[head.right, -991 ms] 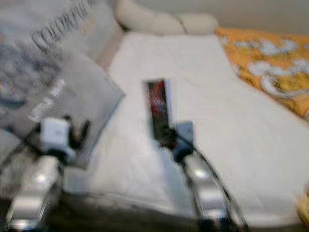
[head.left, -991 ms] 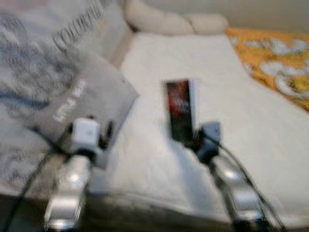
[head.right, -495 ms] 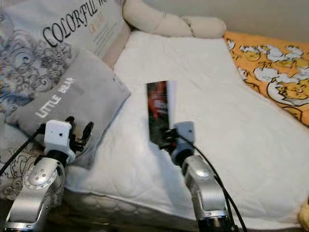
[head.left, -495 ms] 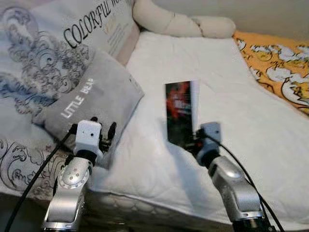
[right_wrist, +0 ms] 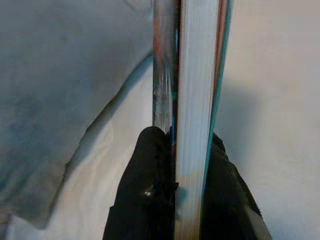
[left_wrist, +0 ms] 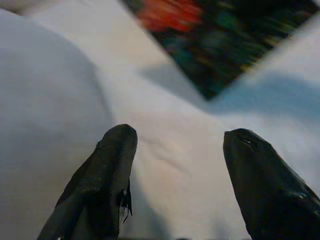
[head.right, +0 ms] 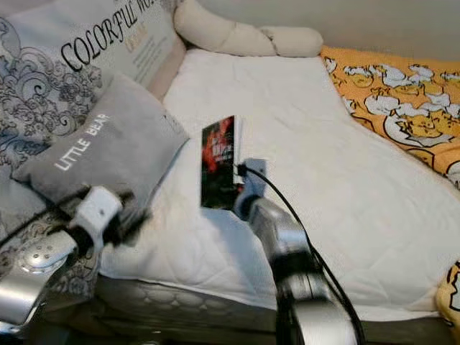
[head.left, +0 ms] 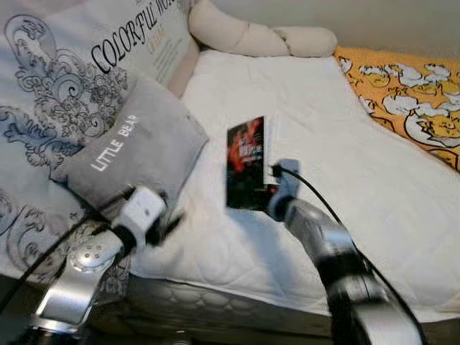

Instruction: Clean up the room

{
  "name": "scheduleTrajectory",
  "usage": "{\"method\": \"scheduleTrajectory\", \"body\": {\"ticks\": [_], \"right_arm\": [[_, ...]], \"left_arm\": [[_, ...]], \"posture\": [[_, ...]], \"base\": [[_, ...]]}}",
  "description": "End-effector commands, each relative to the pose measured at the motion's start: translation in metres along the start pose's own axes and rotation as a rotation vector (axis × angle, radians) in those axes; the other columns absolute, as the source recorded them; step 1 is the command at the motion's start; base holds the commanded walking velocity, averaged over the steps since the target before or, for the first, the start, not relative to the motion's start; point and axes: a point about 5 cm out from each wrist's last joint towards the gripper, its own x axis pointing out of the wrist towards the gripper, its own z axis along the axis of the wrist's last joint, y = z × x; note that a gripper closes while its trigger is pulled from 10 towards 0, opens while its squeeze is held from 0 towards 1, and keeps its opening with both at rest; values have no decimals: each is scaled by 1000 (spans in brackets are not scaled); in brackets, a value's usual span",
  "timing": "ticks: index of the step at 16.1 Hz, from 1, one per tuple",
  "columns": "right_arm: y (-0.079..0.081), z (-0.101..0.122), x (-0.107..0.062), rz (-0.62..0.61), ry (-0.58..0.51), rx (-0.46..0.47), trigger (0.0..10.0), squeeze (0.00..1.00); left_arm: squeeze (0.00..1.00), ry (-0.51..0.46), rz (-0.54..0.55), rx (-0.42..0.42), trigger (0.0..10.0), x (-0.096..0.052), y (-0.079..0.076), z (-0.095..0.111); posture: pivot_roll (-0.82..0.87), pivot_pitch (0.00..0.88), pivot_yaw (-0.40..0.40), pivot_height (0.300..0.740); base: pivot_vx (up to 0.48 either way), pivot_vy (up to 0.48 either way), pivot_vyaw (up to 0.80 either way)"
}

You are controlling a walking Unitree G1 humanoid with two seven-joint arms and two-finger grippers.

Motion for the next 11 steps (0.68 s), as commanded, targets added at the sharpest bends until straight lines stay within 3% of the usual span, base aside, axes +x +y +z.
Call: {"method": "scheduleTrajectory", "body": {"ticks": [1,3,6,9,11], "right_arm": [[-1,11,3,12,-19,66,10000,0],[-1,8,8,10,49,200,10000,0],[-6,-5,8,-17,132,325,10000,0],[-14,-5,5,-32,125,394,10000,0],[-15,-5,5,-29,127,371,10000,0]], "left_arm": [[0,0,-70,6,10000,-1,-3,5],[0,16,-183,-3,10000,-6,-6,10],[0,88,-272,-31,10000,-9,-9,6],[0,110,-281,-30,10000,-13,-6,5],[0,112,-282,-28,10000,-12,-6,5]], "posture": [[106,0,-24,740],[116,0,-23,740],[142,0,-34,740],[144,0,-37,740],[143,0,-35,740]], "base": [[0,0,0],[0,0,0],[0,0,0],[0,0,0],[0,0,0]]}}
